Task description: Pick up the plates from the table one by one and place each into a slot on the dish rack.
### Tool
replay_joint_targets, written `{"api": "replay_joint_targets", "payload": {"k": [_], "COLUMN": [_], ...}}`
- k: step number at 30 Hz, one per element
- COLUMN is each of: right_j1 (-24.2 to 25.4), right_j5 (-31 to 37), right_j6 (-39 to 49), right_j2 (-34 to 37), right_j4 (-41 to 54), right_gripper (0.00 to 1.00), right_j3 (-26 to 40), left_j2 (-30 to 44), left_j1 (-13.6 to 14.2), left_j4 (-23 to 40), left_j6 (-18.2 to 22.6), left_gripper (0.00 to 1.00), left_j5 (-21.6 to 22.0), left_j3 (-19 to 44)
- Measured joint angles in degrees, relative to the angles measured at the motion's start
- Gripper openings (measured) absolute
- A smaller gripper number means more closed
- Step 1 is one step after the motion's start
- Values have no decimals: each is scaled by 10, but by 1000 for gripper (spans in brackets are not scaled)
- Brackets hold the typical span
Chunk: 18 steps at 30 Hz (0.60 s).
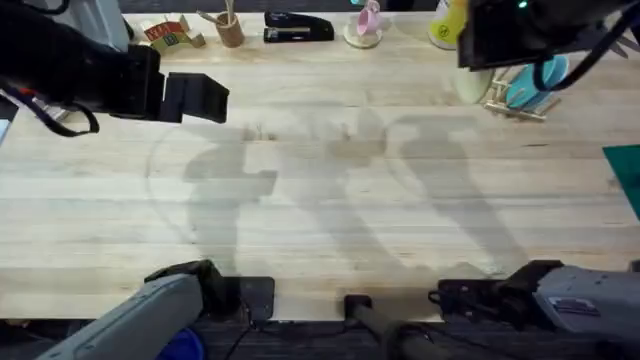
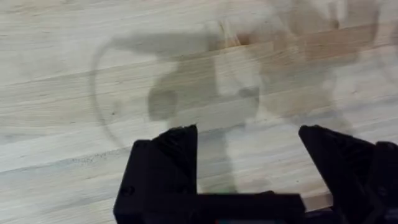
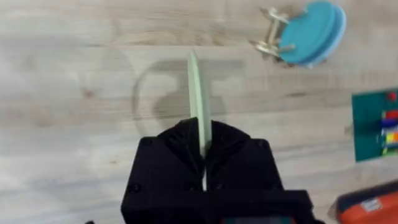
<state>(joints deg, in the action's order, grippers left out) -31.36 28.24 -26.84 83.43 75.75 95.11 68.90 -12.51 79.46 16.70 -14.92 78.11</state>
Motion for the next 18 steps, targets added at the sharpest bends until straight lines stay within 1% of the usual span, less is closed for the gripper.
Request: {"api": "replay_joint_targets", "payload": {"k": [9,10,15,18], "right_j1": [85,110,152,175], "right_j5": [-48,-56,-81,-92], "right_j6": [-76,-97,-113,-107], "right_j2": [0,0,0,0], "right_j4": [28,38,46,50], "right_gripper": [32,32,30,28], "right_j3": [0,0,0,0], "left_j2": [0,0,0,0], "left_j1": [0,0,0,0], "left_j4": [-4,-4,-2,0], "left_j6": [0,0,0,0], "left_gripper": [994,993,995,994], "left_j5": [-3,-3,-3,-3], "left_j3": [0,0,0,0]}}
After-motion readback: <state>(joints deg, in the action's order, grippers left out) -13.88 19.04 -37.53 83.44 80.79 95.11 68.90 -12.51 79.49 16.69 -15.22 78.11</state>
